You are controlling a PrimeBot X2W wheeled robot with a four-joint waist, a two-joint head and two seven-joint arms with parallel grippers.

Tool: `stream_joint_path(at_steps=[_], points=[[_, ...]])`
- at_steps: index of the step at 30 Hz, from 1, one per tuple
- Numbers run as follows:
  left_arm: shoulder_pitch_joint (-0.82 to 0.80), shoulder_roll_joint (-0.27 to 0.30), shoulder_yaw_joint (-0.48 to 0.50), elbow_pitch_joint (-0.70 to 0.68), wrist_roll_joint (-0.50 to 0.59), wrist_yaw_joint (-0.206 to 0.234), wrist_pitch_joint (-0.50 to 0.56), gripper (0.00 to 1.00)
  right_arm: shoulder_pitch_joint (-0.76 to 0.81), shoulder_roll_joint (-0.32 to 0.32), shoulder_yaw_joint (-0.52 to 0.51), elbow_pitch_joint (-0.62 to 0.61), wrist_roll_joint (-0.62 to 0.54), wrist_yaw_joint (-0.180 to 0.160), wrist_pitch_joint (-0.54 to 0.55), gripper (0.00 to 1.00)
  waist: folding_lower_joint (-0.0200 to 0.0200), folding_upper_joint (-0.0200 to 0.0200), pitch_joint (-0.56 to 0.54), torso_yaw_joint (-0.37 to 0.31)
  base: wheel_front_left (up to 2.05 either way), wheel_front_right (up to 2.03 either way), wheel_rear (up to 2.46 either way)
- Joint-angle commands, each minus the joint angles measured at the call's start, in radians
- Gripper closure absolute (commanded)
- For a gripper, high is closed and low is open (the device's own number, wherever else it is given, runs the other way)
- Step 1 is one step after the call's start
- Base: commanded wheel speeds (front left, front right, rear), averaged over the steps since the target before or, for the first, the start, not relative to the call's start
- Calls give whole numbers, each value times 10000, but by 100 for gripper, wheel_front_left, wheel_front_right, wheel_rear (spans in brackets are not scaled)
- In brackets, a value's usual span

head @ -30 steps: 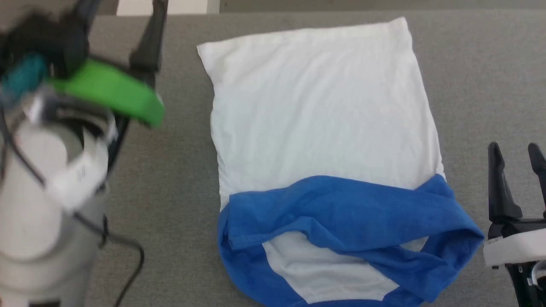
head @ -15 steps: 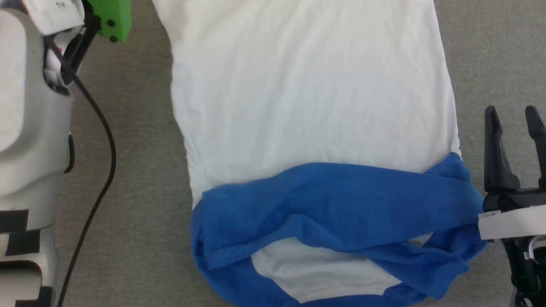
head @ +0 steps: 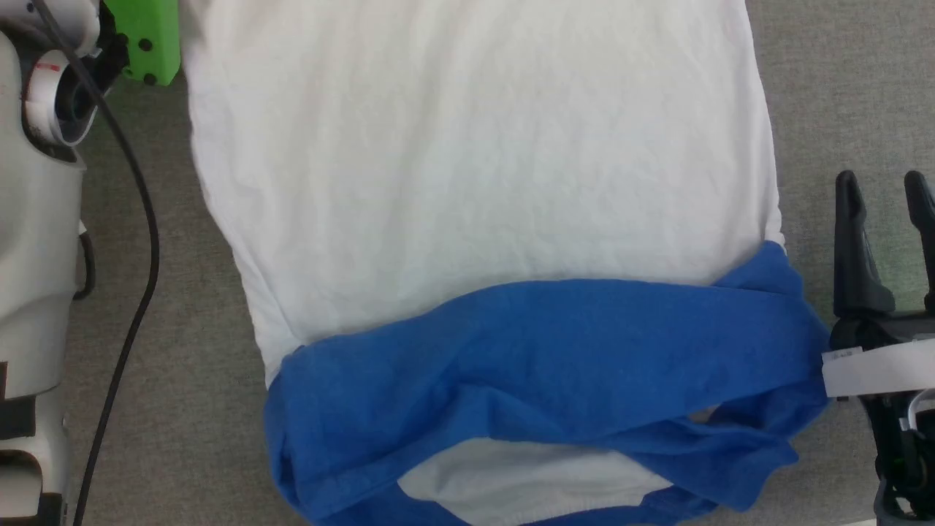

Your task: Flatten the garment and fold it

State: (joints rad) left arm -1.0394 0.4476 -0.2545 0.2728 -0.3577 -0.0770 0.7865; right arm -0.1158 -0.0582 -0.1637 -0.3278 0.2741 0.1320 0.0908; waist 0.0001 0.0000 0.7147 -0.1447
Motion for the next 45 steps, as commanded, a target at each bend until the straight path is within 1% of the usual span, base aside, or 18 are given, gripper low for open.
stream_joint_path(at_steps=[1, 4, 7, 10, 12, 14, 17, 19, 21, 24, 26, 29, 32, 36, 38, 43, 44, 45], points=[[529, -62, -182, 162, -43, 18, 58, 100, -264, -75, -29, 21, 87, -13, -44, 0, -1, 0, 89, -49, 0, 0, 0], [615, -38, -161, -13, 62, 93, -418, 100, -402, -190, -86, -7, 127, -13, -46, 0, -1, 0, -10, 37, 0, 0, 0], [740, -109, -160, -34, 36, 109, -809, 100, -716, -384, -193, -128, 425, -13, 108, 0, -1, 0, -201, 117, 0, 0, 0], [827, -175, -199, -11, 24, 95, -1125, 100, -1319, -901, -398, -451, 800, -13, 528, 0, -1, 0, -403, 174, 0, 0, 0], [881, -252, -253, 35, -5, 71, -1296, 100, -1989, -1490, -630, -644, 1068, -13, 983, 0, -1, 0, -535, 223, 0, 0, 0], [916, -347, -336, 65, -22, 35, -1491, 100, -2793, -2119, -779, -836, 1288, -13, 1564, 0, -1, 0, -658, 298, 0, 0, 0], [899, -523, -500, 141, -31, -23, -1758, 100, -4317, -3033, -789, -824, 1666, -13, 2802, 0, -1, 0, -776, 458, 0, 0, 0], [842, -652, -605, 206, -51, -59, -1889, 100, -5432, -3588, -631, -529, 1832, -13, 3695, 0, -1, 0, -800, 585, 0, 0, 0], [756, -769, -718, 278, -61, -98, -1995, 100, -6518, -3928, -342, 57, 2029, -13, 4742, 0, -1, 0, -780, 729, 0, 0, 0], [571, -957, -898, 353, -77, -152, -2097, 100, -8201, -4103, 83, 1326, 1993, -13, 6172, 0, -1, 0, -635, 988, 0, 0, 0], [455, -1081, -1023, 391, -81, -186, -2174, 100, -9108, -4064, 380, 2171, 1723, -13, 6847, 0, -1, 0, -522, 1172, 0, 0, 0], [308, -1302, -1220, 475, -101, -236, -2331, 100, -9992, -3871, 712, 3290, 1173, -13, 7462, 0, -1, 0, -384, 1499, 0, 0, 0], [228, -1557, -1461, 652, -136, -291, -2524, 100, -10414, -3606, 937, 4406, 526, -13, 7927, 0, -1, 0, -332, 1866, 0, 0, 0], [23, -1889, -1791, 862, -199, -360, -2675, 100, -10700, -3506, 1041, 5376, -294, -13, 8218, 0, -1, 0, -143, 2376, 0, 0, 0], [-87, -2045, -1938, 963, -232, -387, -2767, 100, -10731, -3435, 1040, 5721, -505, -13, 8272, 0, -1, 0, -30, 2587, 0, 0, 0], [-372, -2339, -2219, 1160, -317, -437, -3055, 100, -10772, -3251, 748, 6240, -957, -13, 8194, 0, -1, 0, 322, 3056, 0, 0, 0], [-473, -2478, -2389, 1319, -375, -461, -3239, 100, -10704, -3168, 521, 6558, -1219, -13, 8061, 0, -1, 0, 428, 3302, 0, 0, 0], [-511, -2518, -2428, 1356, -403, -466, -3271, 100, -10690, -3148, 441, 6646, -1290, -13, 8057, 0, -1, 0, 481, 3371, 0, 0, 0]])
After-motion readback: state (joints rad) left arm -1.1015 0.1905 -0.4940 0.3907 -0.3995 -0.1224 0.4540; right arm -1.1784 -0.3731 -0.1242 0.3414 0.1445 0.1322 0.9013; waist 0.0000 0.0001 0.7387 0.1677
